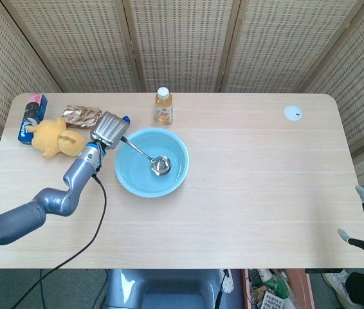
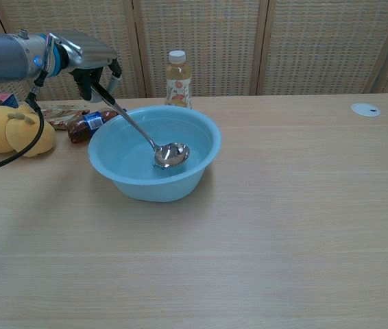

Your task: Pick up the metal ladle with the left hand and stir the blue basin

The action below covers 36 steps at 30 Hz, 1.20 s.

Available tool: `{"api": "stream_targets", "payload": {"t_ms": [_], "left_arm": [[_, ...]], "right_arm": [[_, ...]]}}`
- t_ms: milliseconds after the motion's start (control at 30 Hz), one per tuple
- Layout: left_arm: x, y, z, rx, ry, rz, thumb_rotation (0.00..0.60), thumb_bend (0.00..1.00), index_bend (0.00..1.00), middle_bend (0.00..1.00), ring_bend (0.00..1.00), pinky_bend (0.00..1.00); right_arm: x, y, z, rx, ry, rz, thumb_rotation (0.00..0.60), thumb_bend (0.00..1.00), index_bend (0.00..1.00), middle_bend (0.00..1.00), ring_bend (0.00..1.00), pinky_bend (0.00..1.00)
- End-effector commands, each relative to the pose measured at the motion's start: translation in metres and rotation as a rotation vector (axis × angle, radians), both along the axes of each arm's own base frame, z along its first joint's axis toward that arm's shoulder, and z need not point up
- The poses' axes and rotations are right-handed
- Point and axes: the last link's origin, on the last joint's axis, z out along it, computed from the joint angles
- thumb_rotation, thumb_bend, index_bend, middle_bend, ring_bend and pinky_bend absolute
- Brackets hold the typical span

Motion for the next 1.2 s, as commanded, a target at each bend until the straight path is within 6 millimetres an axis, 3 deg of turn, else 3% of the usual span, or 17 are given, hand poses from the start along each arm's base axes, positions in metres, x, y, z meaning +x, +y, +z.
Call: {"api": "stream_targets", "payload": {"t_ms": [33, 467, 1200], "left_arm": [[0.007, -0.002, -0.008, -0.002, 0.029, -0.007, 0.600, 0.54, 0.80, 1.00, 0.96, 1.00], [0.021, -0.004, -0.022, -0.002, 0.097, 0.029, 0.600, 0.56, 0.80, 1.00, 0.96, 1.00], [0.033, -0.003, -0.030, 0.010, 0.234, 0.026, 0.600, 0.58, 0.82, 1.00, 0.96, 1.00]], "right_arm": [[-0.001, 0.000, 0.001, -0.002, -0.002, 0.000, 0.600, 0.00, 0.00, 0.00, 0.00, 0.00], [-0.003, 0.000, 0.005, -0.012, -0.012, -0.005, 0.600, 0.00, 0.00, 0.00, 0.00, 0.00], [-0.005, -0.001, 0.007, -0.013, -0.024, -0.012, 0.600, 0.00, 0.00, 0.00, 0.00, 0.00]]}}
